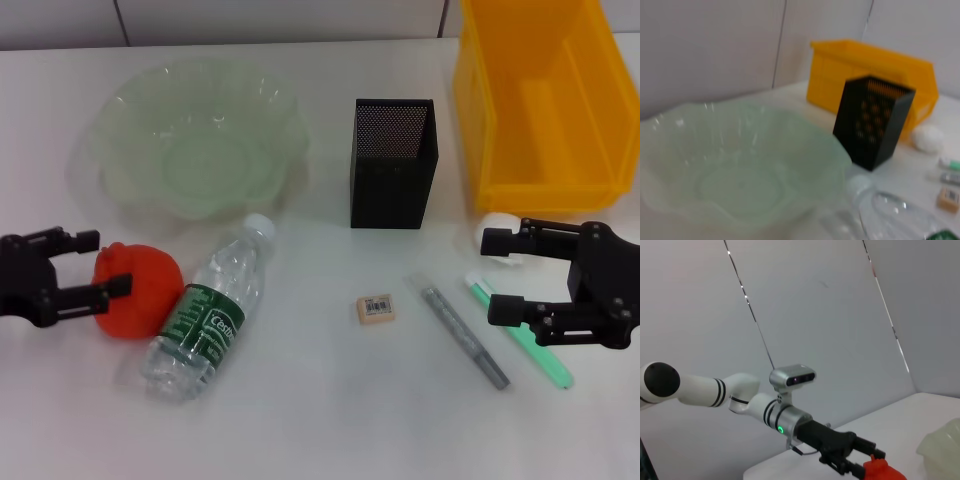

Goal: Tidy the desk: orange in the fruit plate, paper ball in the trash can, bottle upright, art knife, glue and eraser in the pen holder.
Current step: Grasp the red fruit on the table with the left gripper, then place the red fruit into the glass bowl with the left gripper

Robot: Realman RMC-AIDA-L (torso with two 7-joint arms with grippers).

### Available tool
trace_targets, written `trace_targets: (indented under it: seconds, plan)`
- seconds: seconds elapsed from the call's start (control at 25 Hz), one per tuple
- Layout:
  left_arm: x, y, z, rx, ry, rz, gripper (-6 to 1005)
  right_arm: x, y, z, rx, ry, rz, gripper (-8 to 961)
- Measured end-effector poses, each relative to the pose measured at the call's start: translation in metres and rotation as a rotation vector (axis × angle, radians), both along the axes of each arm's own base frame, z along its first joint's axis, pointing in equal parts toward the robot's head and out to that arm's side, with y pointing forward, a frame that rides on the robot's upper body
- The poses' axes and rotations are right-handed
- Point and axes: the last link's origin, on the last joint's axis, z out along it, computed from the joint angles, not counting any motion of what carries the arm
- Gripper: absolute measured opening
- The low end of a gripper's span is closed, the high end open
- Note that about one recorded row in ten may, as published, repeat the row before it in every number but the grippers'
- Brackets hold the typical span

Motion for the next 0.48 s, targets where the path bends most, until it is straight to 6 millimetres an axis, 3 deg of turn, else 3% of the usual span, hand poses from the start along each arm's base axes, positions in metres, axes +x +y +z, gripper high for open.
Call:
trace_targets:
  seconds: [0.12, 0.44, 0.48]
  plan:
    - [0.0, 0.002, -0.012, -0.017, 0.045, -0.015, 691, 0.002, -0.001, -0.001, -0.006, 0.007, -0.011, 800]
    - [0.001, 0.003, -0.019, -0.025, 0.065, -0.033, 665, 0.003, -0.003, -0.002, -0.011, 0.006, -0.017, 801]
    - [0.002, 0.003, -0.019, -0.028, 0.064, -0.036, 620, 0.003, -0.003, -0.002, -0.011, 0.006, -0.018, 801]
